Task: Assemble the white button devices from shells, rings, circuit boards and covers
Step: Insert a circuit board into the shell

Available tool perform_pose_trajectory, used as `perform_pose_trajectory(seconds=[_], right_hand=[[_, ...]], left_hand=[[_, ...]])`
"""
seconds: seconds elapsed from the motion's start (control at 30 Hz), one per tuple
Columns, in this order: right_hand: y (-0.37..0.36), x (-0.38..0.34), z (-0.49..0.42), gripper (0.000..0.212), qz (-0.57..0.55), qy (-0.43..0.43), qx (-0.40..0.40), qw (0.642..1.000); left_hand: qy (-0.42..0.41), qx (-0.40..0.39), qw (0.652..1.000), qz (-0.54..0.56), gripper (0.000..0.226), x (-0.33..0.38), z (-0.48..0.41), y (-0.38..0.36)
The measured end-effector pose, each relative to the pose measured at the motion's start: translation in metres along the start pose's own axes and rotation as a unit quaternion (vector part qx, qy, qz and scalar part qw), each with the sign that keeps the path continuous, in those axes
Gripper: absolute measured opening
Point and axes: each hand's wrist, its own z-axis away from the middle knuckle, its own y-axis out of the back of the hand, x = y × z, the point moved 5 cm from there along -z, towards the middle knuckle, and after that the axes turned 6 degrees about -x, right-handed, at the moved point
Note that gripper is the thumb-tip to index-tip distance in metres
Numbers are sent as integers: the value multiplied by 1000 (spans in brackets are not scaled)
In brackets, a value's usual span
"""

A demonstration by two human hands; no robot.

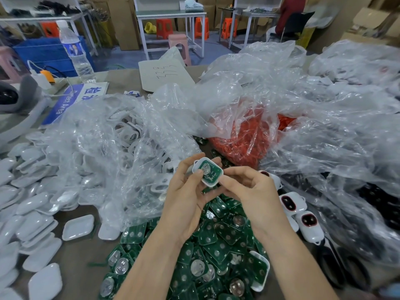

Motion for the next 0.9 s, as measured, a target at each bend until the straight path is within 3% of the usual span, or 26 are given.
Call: perform_pose_trajectory(seconds=[0.3,0.47,0.6,0.9], right_hand=[[0,3,-4,5,-30,-9,4,999],[5,0,-7,5,-48,-4,23,999],[7,-4,-9,9,-52,11,8,999],[8,-7,-12,13,-48,-1,-28,998]], left_hand=[[0,-22,1000,-11,20,-3,1,-4],[-9,16,990,-137,18,-5,2,3],[-14,10,984,-175,22,-4,2,2],[-20,-6,983,-181,32,-4,4,-3]])
